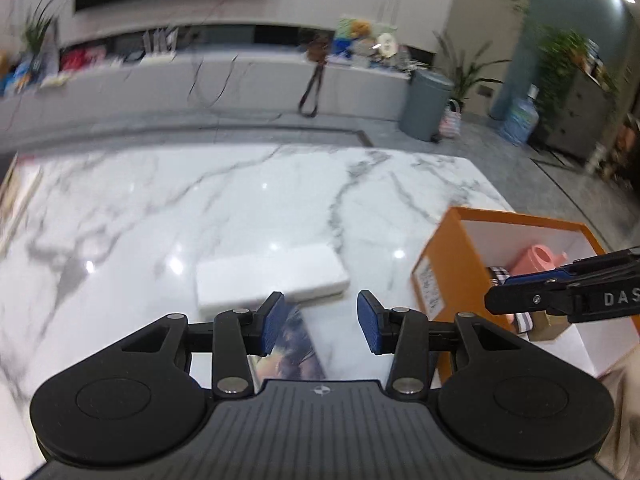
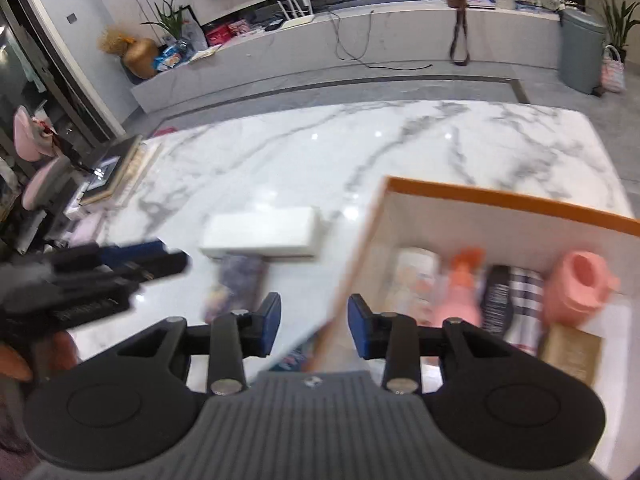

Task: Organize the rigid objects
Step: 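Withdraw both tools to the table, lowering the left tool onto the fantasy-art card box, then grip the fantasy-art card box with the left tool while the right tool grips the dark shampoo bottle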

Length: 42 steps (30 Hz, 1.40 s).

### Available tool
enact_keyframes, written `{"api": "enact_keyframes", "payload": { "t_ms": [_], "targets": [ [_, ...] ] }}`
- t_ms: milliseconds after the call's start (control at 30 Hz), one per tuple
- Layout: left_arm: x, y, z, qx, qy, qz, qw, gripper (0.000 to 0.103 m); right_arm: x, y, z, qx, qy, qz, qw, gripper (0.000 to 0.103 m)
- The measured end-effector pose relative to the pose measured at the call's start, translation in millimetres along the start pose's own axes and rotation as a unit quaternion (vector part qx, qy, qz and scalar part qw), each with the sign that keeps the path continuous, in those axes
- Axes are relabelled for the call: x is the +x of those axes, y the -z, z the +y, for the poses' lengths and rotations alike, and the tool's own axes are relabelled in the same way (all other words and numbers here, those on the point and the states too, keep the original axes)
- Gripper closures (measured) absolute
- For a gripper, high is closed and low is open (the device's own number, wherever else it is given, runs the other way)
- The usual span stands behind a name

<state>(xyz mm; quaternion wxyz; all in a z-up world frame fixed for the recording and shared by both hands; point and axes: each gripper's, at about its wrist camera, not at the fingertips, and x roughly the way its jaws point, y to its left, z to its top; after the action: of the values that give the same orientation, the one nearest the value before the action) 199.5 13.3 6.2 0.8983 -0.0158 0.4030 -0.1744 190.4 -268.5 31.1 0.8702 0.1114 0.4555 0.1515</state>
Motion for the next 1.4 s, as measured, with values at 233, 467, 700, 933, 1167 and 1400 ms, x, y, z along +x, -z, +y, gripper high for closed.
{"api": "enact_keyframes", "payload": {
  "t_ms": [233,467,700,933,1167,1400],
  "targets": [
    [32,17,39,-0.068,-0.001,0.043,0.9968,0.040,52,-3,47,-0.034,0.011,0.031,0.999,0.065],
    [55,19,28,-0.034,-0.025,0.048,0.9980,0.026,89,33,69,-0.039,0.087,0.038,0.995,0.065],
    [75,22,26,-0.049,-0.032,0.069,0.9959,0.019,87,48,80,-0.059,0.134,-0.005,0.989,0.065],
    [84,28,23,-0.027,-0.041,0.082,0.9954,0.029,83,64,85,-0.034,0.149,-0.022,0.988,0.063],
    [66,33,32,-0.027,-0.049,0.110,0.9923,0.036,77,78,92,0.007,0.159,-0.041,0.986,0.054],
    [43,47,55,-0.064,-0.078,0.130,0.9863,0.036,83,94,89,0.127,0.184,-0.034,0.974,0.047]
  ]
}}
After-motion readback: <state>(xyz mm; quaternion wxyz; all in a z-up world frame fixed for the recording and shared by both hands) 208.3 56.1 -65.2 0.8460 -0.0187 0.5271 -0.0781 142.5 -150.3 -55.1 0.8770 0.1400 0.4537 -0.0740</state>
